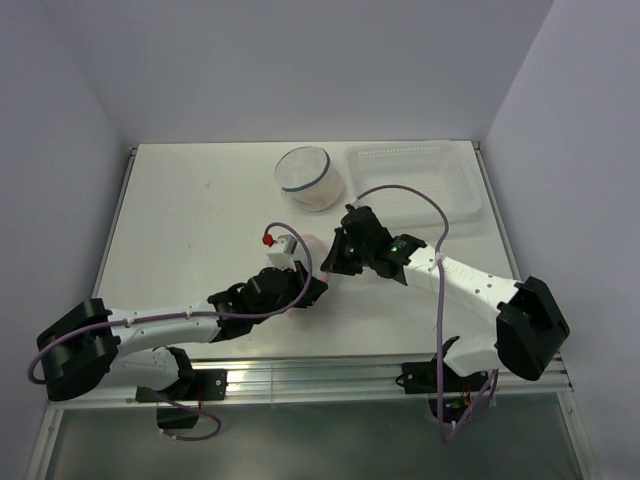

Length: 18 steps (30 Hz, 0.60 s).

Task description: Place the bra in the laundry bag and zip it closed

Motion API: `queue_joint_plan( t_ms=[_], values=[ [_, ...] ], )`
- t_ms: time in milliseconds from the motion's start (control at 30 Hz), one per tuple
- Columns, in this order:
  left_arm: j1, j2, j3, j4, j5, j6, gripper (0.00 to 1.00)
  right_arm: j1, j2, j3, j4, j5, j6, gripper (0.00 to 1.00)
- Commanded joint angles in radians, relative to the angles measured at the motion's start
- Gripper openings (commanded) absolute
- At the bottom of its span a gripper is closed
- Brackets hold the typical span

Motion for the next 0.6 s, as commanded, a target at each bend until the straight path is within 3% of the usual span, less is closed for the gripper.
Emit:
queue_joint_plan(
  t_ms=[0, 567],
  values=[
    [-0.003, -0.105, -0.061, -0.013, -0.003, -0.012, 0.0, -0.052, 0.054, 0.099, 0.013, 0.008, -0.075, 0.03],
    [0.071, -0.564, -0.317, -0.32, -0.126, -0.131, 0.0, -0.175, 0.348, 0.422, -0.079, -0.069, -0.314, 0.0]
  ],
)
